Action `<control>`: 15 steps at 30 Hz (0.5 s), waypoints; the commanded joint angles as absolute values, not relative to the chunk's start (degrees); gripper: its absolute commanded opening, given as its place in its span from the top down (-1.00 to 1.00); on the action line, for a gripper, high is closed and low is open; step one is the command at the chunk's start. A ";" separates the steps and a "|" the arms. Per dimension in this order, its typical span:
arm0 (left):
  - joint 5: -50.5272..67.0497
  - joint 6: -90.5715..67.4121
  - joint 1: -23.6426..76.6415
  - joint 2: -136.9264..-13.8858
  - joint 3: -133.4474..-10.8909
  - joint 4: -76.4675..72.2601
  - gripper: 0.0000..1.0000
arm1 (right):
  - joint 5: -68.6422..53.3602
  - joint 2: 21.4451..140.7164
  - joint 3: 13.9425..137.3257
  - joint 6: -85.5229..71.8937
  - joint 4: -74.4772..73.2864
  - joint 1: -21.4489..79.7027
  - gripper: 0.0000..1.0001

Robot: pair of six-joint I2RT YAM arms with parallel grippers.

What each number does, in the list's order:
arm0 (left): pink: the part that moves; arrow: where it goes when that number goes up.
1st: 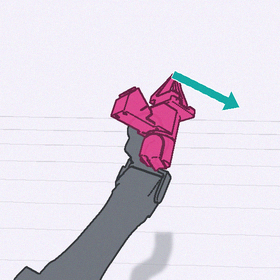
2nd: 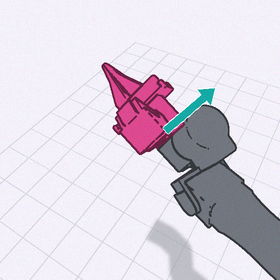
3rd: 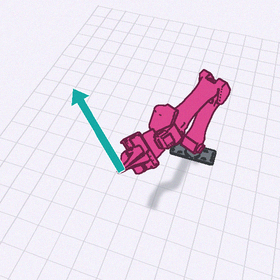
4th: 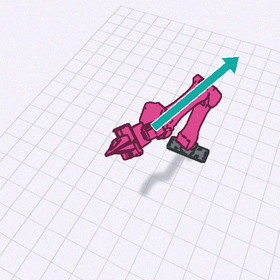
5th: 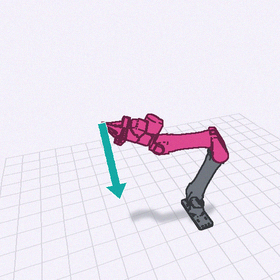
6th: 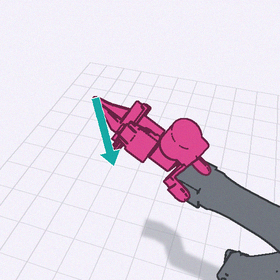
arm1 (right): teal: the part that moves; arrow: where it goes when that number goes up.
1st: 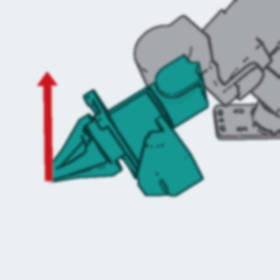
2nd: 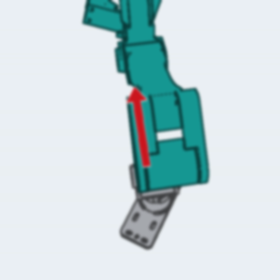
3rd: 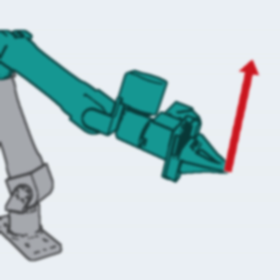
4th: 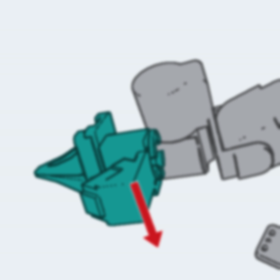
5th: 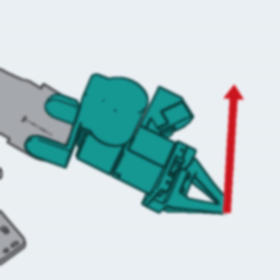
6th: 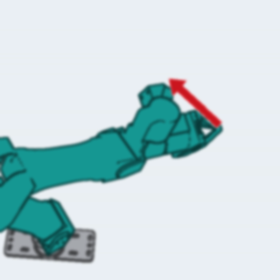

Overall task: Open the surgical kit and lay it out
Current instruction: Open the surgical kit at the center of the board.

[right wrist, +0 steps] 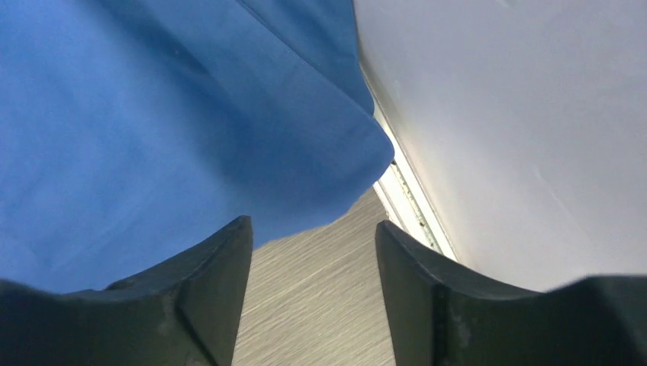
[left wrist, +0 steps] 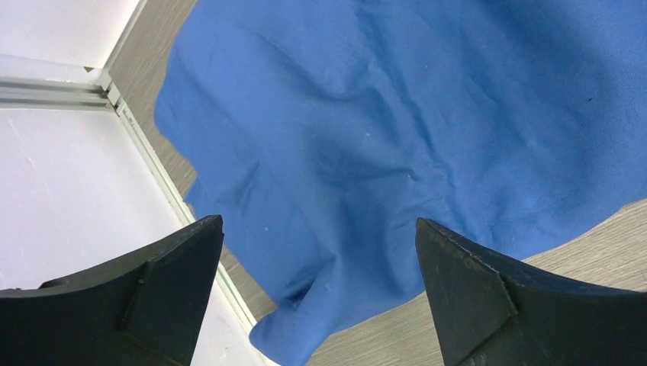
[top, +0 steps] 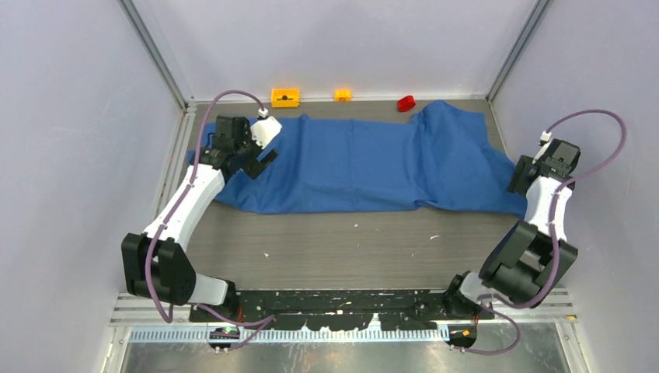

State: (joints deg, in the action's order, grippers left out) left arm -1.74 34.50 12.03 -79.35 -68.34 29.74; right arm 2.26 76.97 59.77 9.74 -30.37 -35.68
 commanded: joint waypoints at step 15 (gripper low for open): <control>-3.35 23.46 12.33 -92.16 -79.22 28.22 -1.00 | -2.42 89.59 73.77 8.66 -23.85 -14.58 -0.58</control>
State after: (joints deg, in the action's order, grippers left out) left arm -3.40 29.89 12.32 -87.31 -71.59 29.12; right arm -3.31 86.61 67.33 9.85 -27.66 -22.06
